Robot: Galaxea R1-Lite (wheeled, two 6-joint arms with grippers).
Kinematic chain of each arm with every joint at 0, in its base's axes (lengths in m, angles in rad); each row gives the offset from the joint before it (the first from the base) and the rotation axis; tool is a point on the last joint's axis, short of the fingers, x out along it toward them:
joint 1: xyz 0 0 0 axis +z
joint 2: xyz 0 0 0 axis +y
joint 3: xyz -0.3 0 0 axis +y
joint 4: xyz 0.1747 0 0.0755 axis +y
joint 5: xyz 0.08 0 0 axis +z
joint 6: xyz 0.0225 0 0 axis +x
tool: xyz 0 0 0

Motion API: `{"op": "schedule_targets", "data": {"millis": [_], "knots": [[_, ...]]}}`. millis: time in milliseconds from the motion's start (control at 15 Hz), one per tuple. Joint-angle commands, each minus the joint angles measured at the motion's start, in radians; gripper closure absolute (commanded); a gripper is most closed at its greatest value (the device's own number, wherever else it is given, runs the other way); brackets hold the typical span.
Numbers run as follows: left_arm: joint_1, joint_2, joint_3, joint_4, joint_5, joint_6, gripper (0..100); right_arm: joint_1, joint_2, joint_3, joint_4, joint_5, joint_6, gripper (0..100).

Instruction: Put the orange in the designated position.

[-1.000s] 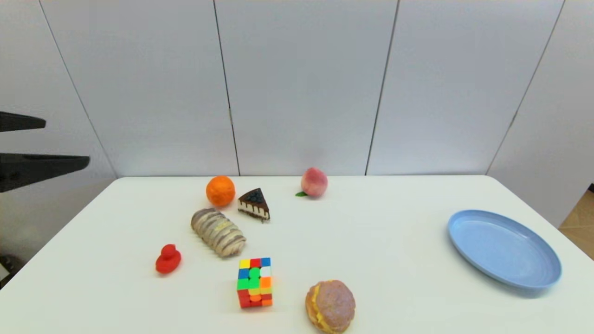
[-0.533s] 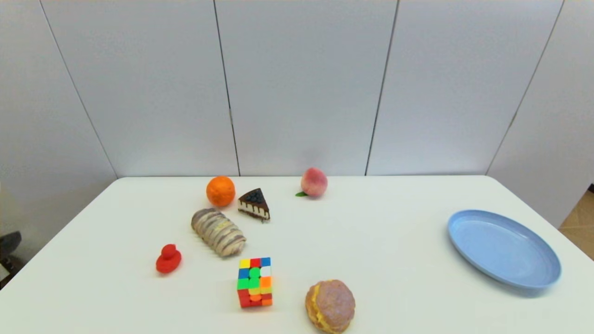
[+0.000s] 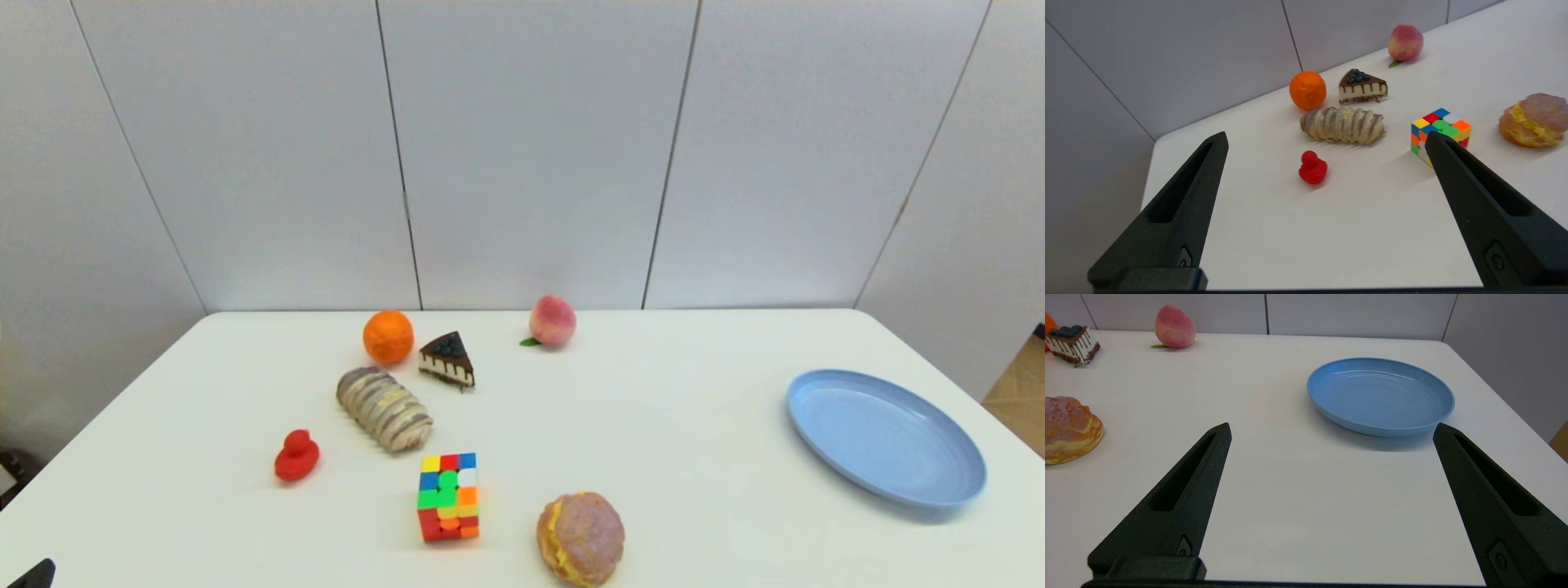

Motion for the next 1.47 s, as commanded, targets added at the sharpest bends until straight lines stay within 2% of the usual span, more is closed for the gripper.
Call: {"op": "schedule_targets", "data": {"millis": [67,467,600,733,933,1067,1267,1467], "knots": [[-0.071,-0.140,0.125,-0.035,0.115,-0.014,0,0.000,0.001,0.000,-0.001,0.001,0.000,0],[-0.084,-0.339,0.298,-0.025,0.156,-0.062,0,0.000,0.001,0.000,-0.001,0.001,0.000,0],[-0.084,-0.378,0.307,0.029,0.228,-0.089,0,0.000,0.001,0.000,-0.001,0.001,0.000,0],[-0.082,-0.378,0.320,0.015,0.234,-0.099,0,0.000,0.001,0.000,-0.001,0.001,0.000,0],[-0.082,-0.378,0.424,-0.129,0.253,-0.109,0,0.000,0.001,0.000,-0.001,0.001,0.000,0],[-0.082,-0.378,0.475,-0.206,0.336,-0.112,0,0.000,0.001,0.000,-0.001,0.001,0.000,0],[-0.082,-0.378,0.475,-0.135,0.336,-0.114,0,0.000,0.001,0.000,-0.001,0.001,0.001,0],[-0.082,-0.378,0.475,-0.135,0.339,-0.174,0,0.000,0.001,0.000,-0.001,0.001,0.000,0]]}}
